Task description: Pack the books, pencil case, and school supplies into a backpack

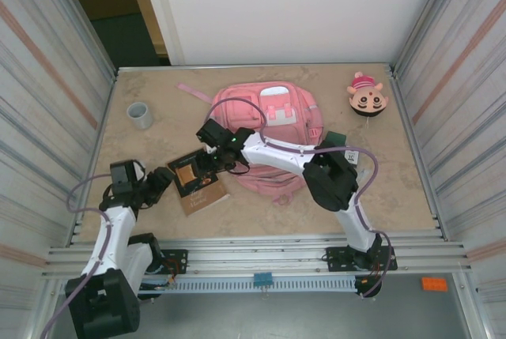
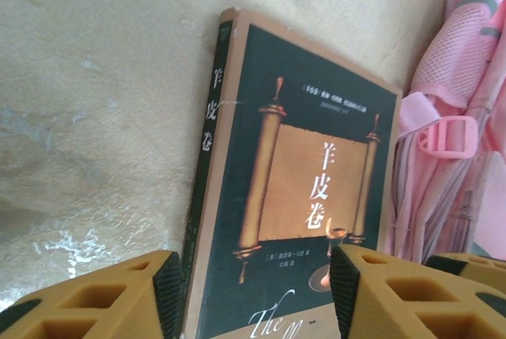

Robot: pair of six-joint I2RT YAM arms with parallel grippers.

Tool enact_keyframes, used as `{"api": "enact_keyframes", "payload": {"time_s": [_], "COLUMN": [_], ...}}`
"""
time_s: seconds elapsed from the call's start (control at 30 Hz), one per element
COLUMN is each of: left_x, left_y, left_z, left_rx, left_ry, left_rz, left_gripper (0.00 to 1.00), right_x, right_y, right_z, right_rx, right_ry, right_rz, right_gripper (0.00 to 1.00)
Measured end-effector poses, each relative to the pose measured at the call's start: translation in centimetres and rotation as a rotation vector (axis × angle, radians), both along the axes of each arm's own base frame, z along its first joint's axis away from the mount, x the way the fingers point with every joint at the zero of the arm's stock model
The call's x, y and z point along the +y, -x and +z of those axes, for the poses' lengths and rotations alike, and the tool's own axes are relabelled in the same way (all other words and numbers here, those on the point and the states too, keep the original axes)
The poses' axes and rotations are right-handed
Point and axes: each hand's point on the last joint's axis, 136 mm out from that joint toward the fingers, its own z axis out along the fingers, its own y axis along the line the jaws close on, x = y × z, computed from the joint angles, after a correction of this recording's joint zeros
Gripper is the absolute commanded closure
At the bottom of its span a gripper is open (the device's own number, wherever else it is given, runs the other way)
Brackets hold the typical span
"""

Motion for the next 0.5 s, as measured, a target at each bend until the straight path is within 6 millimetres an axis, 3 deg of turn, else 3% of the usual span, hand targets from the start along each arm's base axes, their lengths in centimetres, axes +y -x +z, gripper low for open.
{"api": "enact_keyframes", "payload": {"time_s": [0.17,0.33,0.5], "left_x": [-0.7,-1.1,-1.4], "left_y": [0.0,-0.3,-0.3], "left_z": [-1.5,-1.8,-2.4], "left_rx": [0.043,0.048,0.051], "left_ry": [0.046,0.068,0.065], "left_rz": [-0.027,-0.043,-0.055], "left_gripper": [0.48,0.49,0.49], "right_x": [-1.1,-1.2,-1.5], "right_y": [-0.6,-0.7,-0.8], "right_z": [-2.7,-3.7,-4.8], "right_rx": [0.005,0.01,0.018], "right_ry": [0.114,0.145,0.175], "right_rz": [-0.008,-0.001,0.004], "right_gripper": [0.31,0.35,0.59]}}
